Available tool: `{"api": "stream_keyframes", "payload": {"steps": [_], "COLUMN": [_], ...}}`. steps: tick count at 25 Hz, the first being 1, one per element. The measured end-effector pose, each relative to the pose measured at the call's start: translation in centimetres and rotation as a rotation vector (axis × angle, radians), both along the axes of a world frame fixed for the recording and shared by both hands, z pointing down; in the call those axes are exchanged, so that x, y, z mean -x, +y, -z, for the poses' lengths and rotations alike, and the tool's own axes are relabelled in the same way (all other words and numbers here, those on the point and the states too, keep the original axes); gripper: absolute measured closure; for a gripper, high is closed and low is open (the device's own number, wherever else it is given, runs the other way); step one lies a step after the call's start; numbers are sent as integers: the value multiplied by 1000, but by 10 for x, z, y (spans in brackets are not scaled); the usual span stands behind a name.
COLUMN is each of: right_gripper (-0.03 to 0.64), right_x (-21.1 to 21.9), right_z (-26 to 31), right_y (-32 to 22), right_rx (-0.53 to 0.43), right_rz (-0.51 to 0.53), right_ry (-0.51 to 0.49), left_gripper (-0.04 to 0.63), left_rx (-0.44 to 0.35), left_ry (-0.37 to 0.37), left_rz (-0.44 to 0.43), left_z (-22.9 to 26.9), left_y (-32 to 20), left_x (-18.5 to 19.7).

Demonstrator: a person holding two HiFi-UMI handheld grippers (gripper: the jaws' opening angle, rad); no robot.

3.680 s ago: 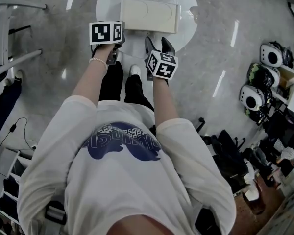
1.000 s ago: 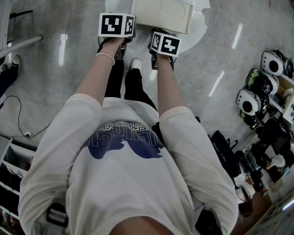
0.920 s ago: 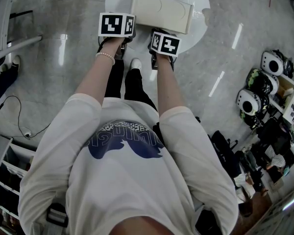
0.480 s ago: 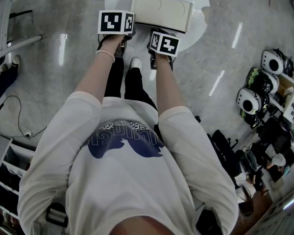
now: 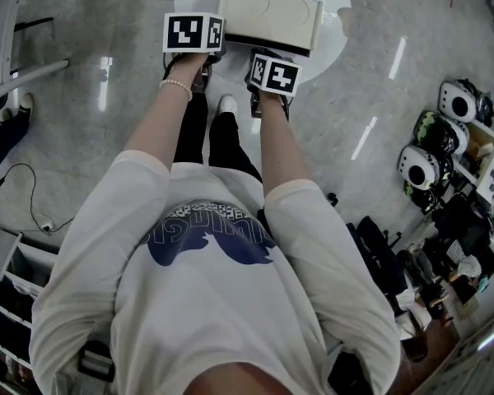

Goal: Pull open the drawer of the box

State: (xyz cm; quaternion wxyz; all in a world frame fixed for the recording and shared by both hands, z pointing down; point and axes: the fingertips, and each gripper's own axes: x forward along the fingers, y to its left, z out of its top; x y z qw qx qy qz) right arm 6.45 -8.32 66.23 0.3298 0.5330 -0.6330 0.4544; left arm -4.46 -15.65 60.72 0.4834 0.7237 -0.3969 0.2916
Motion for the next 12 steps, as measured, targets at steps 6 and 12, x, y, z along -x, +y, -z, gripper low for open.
{"api": "stream_keyframes", "payload": {"steps": [6, 12], "right_gripper": [548, 548], "right_x": [1, 2], "right_z": [-1, 2], "right_y": [5, 9], "right_rx": [4, 2], "right_rz": [-3, -4], "right_ry": [-1, -2], "left_gripper": [525, 525], "left_rx": [3, 3], "left_ry": [2, 4], "left_rz": [5, 4], "left_z": [-1, 1], "left_y": [0, 0], "left_x": [0, 1]}}
